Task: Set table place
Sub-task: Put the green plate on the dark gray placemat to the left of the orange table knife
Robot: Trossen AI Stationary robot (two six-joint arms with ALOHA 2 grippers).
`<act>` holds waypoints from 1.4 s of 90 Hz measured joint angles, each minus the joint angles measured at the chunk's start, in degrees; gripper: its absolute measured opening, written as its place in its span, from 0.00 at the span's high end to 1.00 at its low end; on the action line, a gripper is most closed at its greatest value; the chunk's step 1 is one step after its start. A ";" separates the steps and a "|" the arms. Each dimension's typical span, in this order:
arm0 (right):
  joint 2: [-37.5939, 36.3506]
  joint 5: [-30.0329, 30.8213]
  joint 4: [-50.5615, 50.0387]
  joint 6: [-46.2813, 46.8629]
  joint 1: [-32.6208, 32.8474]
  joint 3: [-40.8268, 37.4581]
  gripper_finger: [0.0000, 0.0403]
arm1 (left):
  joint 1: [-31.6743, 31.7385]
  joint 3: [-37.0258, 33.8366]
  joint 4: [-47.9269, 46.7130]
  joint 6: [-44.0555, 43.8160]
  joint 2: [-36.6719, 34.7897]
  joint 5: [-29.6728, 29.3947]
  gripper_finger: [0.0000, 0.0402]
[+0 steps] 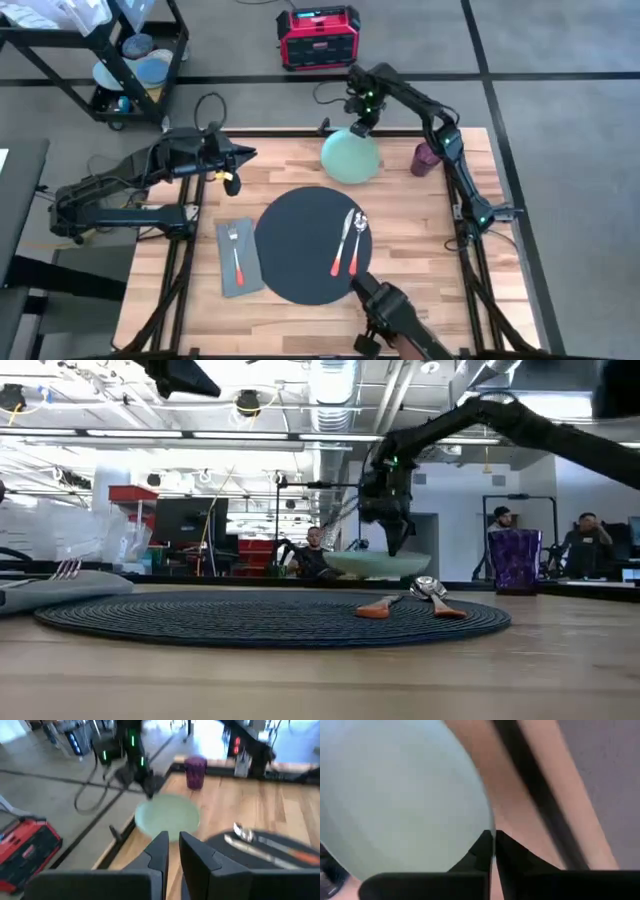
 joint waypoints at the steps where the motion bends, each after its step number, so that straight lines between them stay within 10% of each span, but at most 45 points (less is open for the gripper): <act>1: -0.35 -0.03 0.00 0.05 0.29 0.01 1.00 | 0.00 0.00 -0.63 0.17 0.00 -0.04 0.93; 44: -5.27 -0.32 3.94 3.61 24.43 0.06 1.00 | 0.02 0.00 -14.99 0.92 -2.10 -7.48 0.93; 126: -5.19 -8.77 19.92 7.75 34.71 -10.91 1.00 | 0.00 0.00 -16.97 0.16 -6.12 -7.46 0.93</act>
